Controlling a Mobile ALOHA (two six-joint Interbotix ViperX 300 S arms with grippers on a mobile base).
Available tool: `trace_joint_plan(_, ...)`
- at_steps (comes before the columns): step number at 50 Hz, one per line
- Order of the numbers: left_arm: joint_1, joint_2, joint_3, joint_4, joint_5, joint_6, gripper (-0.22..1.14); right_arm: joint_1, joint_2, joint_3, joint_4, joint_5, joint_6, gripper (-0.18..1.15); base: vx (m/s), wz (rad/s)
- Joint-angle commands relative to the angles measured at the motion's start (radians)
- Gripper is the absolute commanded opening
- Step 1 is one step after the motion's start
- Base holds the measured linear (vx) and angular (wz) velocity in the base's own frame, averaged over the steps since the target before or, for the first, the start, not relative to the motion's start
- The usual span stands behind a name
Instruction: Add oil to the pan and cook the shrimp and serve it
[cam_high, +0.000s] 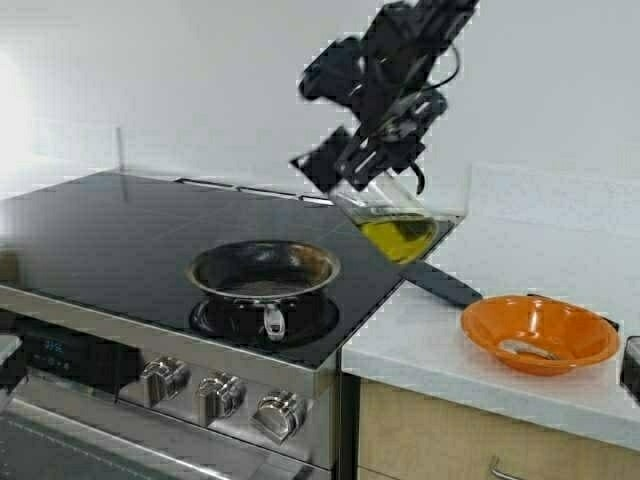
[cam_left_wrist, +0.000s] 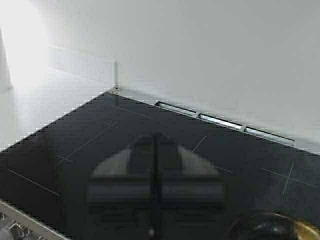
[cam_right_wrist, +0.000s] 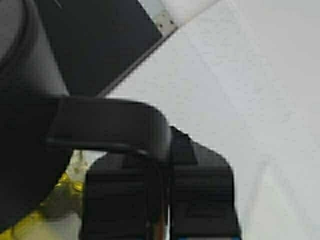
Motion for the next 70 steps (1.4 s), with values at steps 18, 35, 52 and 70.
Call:
trace_joint_plan(18,-0.002,0.0,-0.009,0.0,-0.005,-0.006,0.03,0.06,0.104,-0.244,0.003,-0.109,-0.425,0.07,0.0,0.0)
trace_joint_plan(35,-0.002,0.002,-0.009,0.0,-0.005,-0.008,0.03,0.06,0.146,-0.319,0.002,-0.112,-0.569,0.07,0.0,0.0)
trace_joint_plan(52,-0.002,0.0,-0.009,0.0,-0.005,-0.008,0.03,0.06,0.169,-0.353,-0.012,-0.112,-0.663,0.07,0.0,0.0)
trace_joint_plan(70,-0.002,-0.002,-0.011,0.0,-0.005,-0.008,0.03,0.083,0.181,-0.373,-0.063,-0.109,-0.696,0.07,0.0,0.0)
